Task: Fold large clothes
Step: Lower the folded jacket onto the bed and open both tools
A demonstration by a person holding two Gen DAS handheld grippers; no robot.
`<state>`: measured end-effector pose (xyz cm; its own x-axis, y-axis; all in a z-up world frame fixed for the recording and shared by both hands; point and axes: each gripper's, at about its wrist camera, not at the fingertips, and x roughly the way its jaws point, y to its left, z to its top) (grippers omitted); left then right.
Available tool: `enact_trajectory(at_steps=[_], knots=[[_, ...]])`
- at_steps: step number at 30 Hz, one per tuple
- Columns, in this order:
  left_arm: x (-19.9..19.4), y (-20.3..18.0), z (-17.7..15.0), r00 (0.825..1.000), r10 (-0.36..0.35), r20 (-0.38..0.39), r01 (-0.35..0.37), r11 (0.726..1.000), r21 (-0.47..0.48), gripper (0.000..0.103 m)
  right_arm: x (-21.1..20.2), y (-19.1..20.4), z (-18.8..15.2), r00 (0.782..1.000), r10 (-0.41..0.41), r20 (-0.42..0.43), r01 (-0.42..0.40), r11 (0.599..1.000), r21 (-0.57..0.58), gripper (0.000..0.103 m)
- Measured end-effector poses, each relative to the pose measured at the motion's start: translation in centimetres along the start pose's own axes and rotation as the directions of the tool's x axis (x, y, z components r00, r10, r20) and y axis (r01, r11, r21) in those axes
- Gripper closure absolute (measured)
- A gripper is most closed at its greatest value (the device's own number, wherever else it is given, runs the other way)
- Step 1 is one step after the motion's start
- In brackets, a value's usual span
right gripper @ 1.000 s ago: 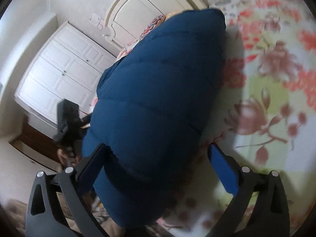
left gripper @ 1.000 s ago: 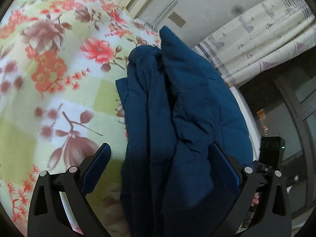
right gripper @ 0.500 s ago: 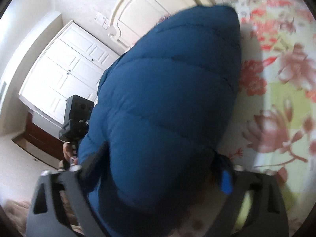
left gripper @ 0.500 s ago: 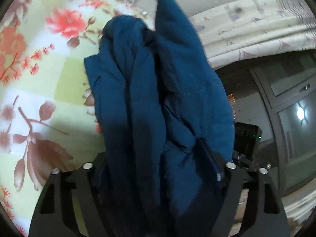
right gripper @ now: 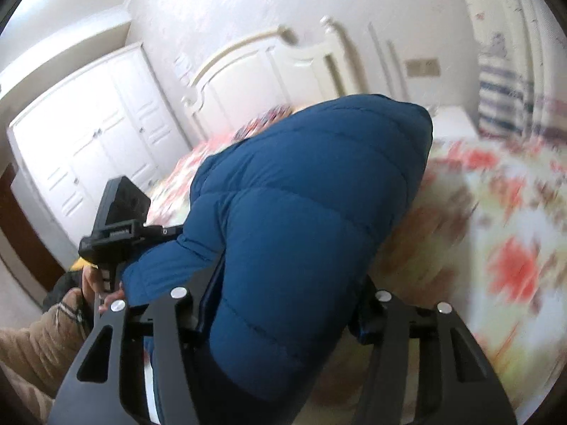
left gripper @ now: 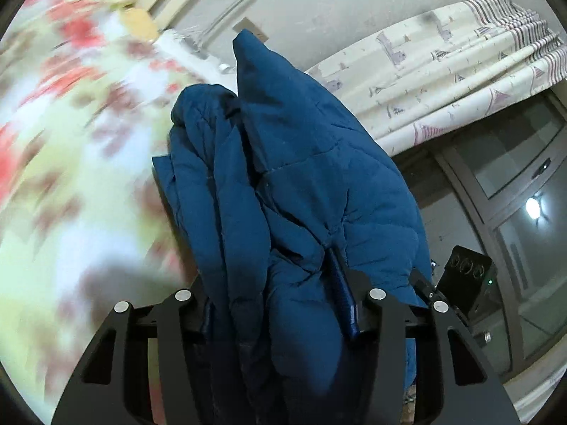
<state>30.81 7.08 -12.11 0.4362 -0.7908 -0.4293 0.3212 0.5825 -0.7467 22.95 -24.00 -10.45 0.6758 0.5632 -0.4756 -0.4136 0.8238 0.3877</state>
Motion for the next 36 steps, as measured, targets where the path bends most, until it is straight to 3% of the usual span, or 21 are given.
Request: enact_trajectory(at_steps=[4, 5, 6, 7, 8, 9, 11, 13, 15, 17, 19, 20, 22, 24, 26, 28, 30, 31, 33, 36], knots=[[5.5, -0.1, 3.3, 0.998, 0.062, -0.008, -0.063, 0.998, -0.014, 0.057, 2.2, -7.1, 3.1, 0.997, -0.006, -0.076, 0.014, 0.995, 0.098, 0.044], [7.0, 0.6, 3.3, 0.996, 0.085, -0.030, -0.087, 0.995, -0.044, 0.056, 3.4, -8.8, 3.2, 0.992, -0.045, -0.115, 0.059, 0.990, 0.127, 0.042], [8.5, 1.2, 3.1, 0.995, 0.098, -0.026, -0.099, 0.993, -0.066, 0.048, 4.6, -10.5, 2.8, 0.985, -0.069, -0.157, 0.095, 0.982, 0.165, 0.033], [9.0, 1.4, 3.0, 0.996, 0.092, -0.001, -0.092, 0.993, -0.080, 0.044, 4.9, -11.8, 2.7, 0.986, -0.058, -0.159, 0.090, 0.975, 0.204, 0.019], [9.2, 1.4, 2.9, 0.996, 0.093, 0.005, -0.092, 0.992, -0.092, 0.042, 4.6, -12.4, 2.6, 0.986, -0.079, -0.148, 0.110, 0.970, 0.219, 0.012], [9.3, 1.2, 2.8, 0.994, 0.105, 0.007, -0.104, 0.990, -0.091, 0.039, 4.0, -12.0, 2.6, 0.982, -0.126, -0.143, 0.153, 0.968, 0.197, 0.007], [8.8, 0.9, 2.7, 0.991, 0.134, 0.007, -0.133, 0.989, -0.062, 0.035, 2.7, -10.2, 2.7, 0.965, -0.229, -0.125, 0.246, 0.958, 0.147, 0.007], [8.5, 1.0, 2.6, 0.990, 0.142, 0.002, -0.141, 0.988, -0.070, 0.026, 0.5, -6.5, 3.0, 0.918, -0.396, -0.017, 0.396, 0.915, 0.074, 0.006], [7.1, 1.4, 2.3, 0.987, 0.161, 0.022, -0.159, 0.984, -0.082, 0.021, -0.1, -3.3, 3.1, 0.933, -0.350, 0.080, 0.351, 0.936, -0.002, 0.008], [5.3, 0.8, 2.4, 0.979, 0.177, 0.102, -0.172, 0.983, -0.056, 0.021, 0.5, 0.2, 2.7, 0.938, -0.331, 0.099, 0.340, 0.935, -0.099, 0.021], [2.6, -0.5, 2.7, 0.956, 0.186, 0.229, -0.182, 0.983, -0.036, 0.021, 2.5, 3.3, 2.0, 0.945, -0.317, 0.078, 0.327, 0.922, -0.209, 0.043], [1.6, -1.2, 3.2, 0.944, 0.197, 0.265, -0.198, 0.980, -0.022, 0.021, 3.6, 4.4, 1.7, 0.947, -0.315, 0.069, 0.322, 0.915, -0.244, 0.047], [1.1, -2.7, 4.8, 0.930, 0.246, 0.273, -0.262, 0.965, 0.022, 0.020, 6.3, 6.8, 0.6, 0.943, -0.328, 0.056, 0.327, 0.881, -0.343, 0.059], [1.9, -5.1, 7.1, 0.915, 0.317, 0.248, -0.351, 0.931, 0.105, 0.014, 8.6, 9.2, -0.3, 0.945, -0.325, 0.043, 0.313, 0.853, -0.417, 0.068], [3.3, -7.2, 8.9, 0.895, 0.380, 0.234, -0.427, 0.882, 0.200, 0.011, 10.3, 11.1, -1.8, 0.929, -0.369, 0.040, 0.338, 0.797, -0.500, 0.076], [6.3, -9.8, 10.6, 0.864, 0.452, 0.222, -0.503, 0.800, 0.328, 0.010, 11.8, 12.2, -3.4, 0.899, -0.435, 0.051, 0.384, 0.727, -0.569, 0.078], [9.1, -10.7, 12.0, 0.825, 0.521, 0.219, -0.562, 0.717, 0.412, 0.010, 12.3, 12.4, -4.3, 0.887, -0.458, 0.061, 0.404, 0.705, -0.582, 0.078], [10.4, -10.7, 12.5, 0.813, 0.542, 0.210, -0.576, 0.697, 0.427, 0.010, 12.4, 12.3, -4.5, 0.886, -0.460, 0.059, 0.406, 0.708, -0.578, 0.078], [13.0, -10.3, 13.4, 0.796, 0.575, 0.190, -0.595, 0.684, 0.421, 0.010, 12.2, 12.5, -4.7, 0.889, -0.454, 0.053, 0.401, 0.718, -0.569, 0.078], [16.8, -6.4, 15.0, 0.757, 0.648, 0.085, -0.639, 0.707, 0.303, 0.009, 12.1, 12.0, -4.6, 0.896, -0.441, 0.051, 0.392, 0.732, -0.558, 0.078]])
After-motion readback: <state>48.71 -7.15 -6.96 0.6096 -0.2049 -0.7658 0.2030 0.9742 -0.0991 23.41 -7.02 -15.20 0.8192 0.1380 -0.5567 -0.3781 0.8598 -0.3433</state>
